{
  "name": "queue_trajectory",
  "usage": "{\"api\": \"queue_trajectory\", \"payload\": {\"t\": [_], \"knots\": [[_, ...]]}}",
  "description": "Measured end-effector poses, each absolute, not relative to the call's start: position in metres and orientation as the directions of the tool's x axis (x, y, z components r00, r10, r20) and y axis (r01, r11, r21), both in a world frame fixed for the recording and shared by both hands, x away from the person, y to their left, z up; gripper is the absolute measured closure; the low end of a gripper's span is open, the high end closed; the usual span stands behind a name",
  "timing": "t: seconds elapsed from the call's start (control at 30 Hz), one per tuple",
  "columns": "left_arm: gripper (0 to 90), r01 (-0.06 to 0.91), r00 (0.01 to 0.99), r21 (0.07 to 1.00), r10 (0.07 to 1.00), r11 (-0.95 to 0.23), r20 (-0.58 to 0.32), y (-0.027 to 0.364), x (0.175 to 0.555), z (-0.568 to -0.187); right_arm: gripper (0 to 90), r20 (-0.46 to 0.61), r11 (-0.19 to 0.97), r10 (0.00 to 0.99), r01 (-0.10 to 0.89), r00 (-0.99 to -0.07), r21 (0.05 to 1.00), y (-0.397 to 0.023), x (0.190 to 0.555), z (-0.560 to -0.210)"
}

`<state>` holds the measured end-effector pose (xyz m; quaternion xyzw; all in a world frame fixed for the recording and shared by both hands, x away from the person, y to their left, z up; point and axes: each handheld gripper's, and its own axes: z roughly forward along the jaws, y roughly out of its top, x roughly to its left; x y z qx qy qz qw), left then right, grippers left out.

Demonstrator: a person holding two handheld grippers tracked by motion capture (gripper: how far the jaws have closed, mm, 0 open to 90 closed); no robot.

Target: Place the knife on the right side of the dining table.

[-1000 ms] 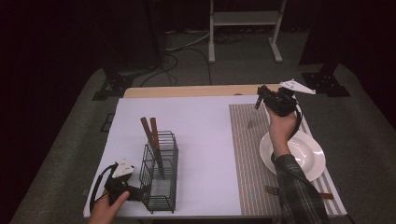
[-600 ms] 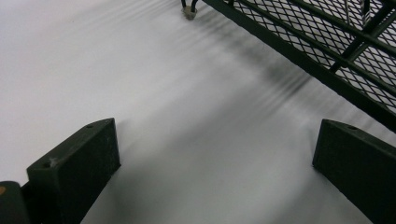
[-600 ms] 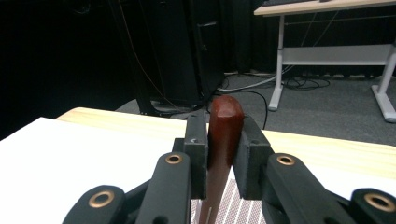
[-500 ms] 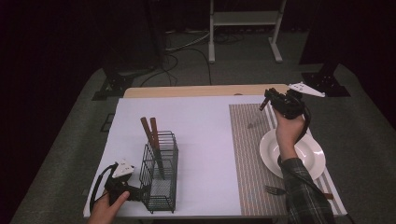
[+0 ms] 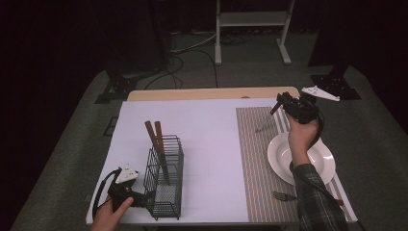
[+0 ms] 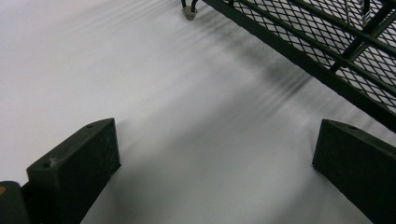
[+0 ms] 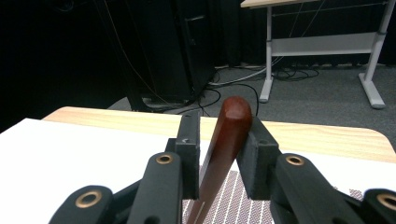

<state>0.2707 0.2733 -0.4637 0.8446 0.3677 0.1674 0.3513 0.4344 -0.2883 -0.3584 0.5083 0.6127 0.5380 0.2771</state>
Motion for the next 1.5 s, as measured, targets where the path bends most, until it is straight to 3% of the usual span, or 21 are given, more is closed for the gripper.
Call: {"api": "queue_trajectory", "payload": {"t": [1.5], "knots": [[0.0,0.504,0.673,0.716,0.739,-0.482,0.024,0.273,0.271,-0.464,53.2,0.290,-0.164,0.924,0.424,-0.251,0.891,-0.335,0.430,-0.383]]}}
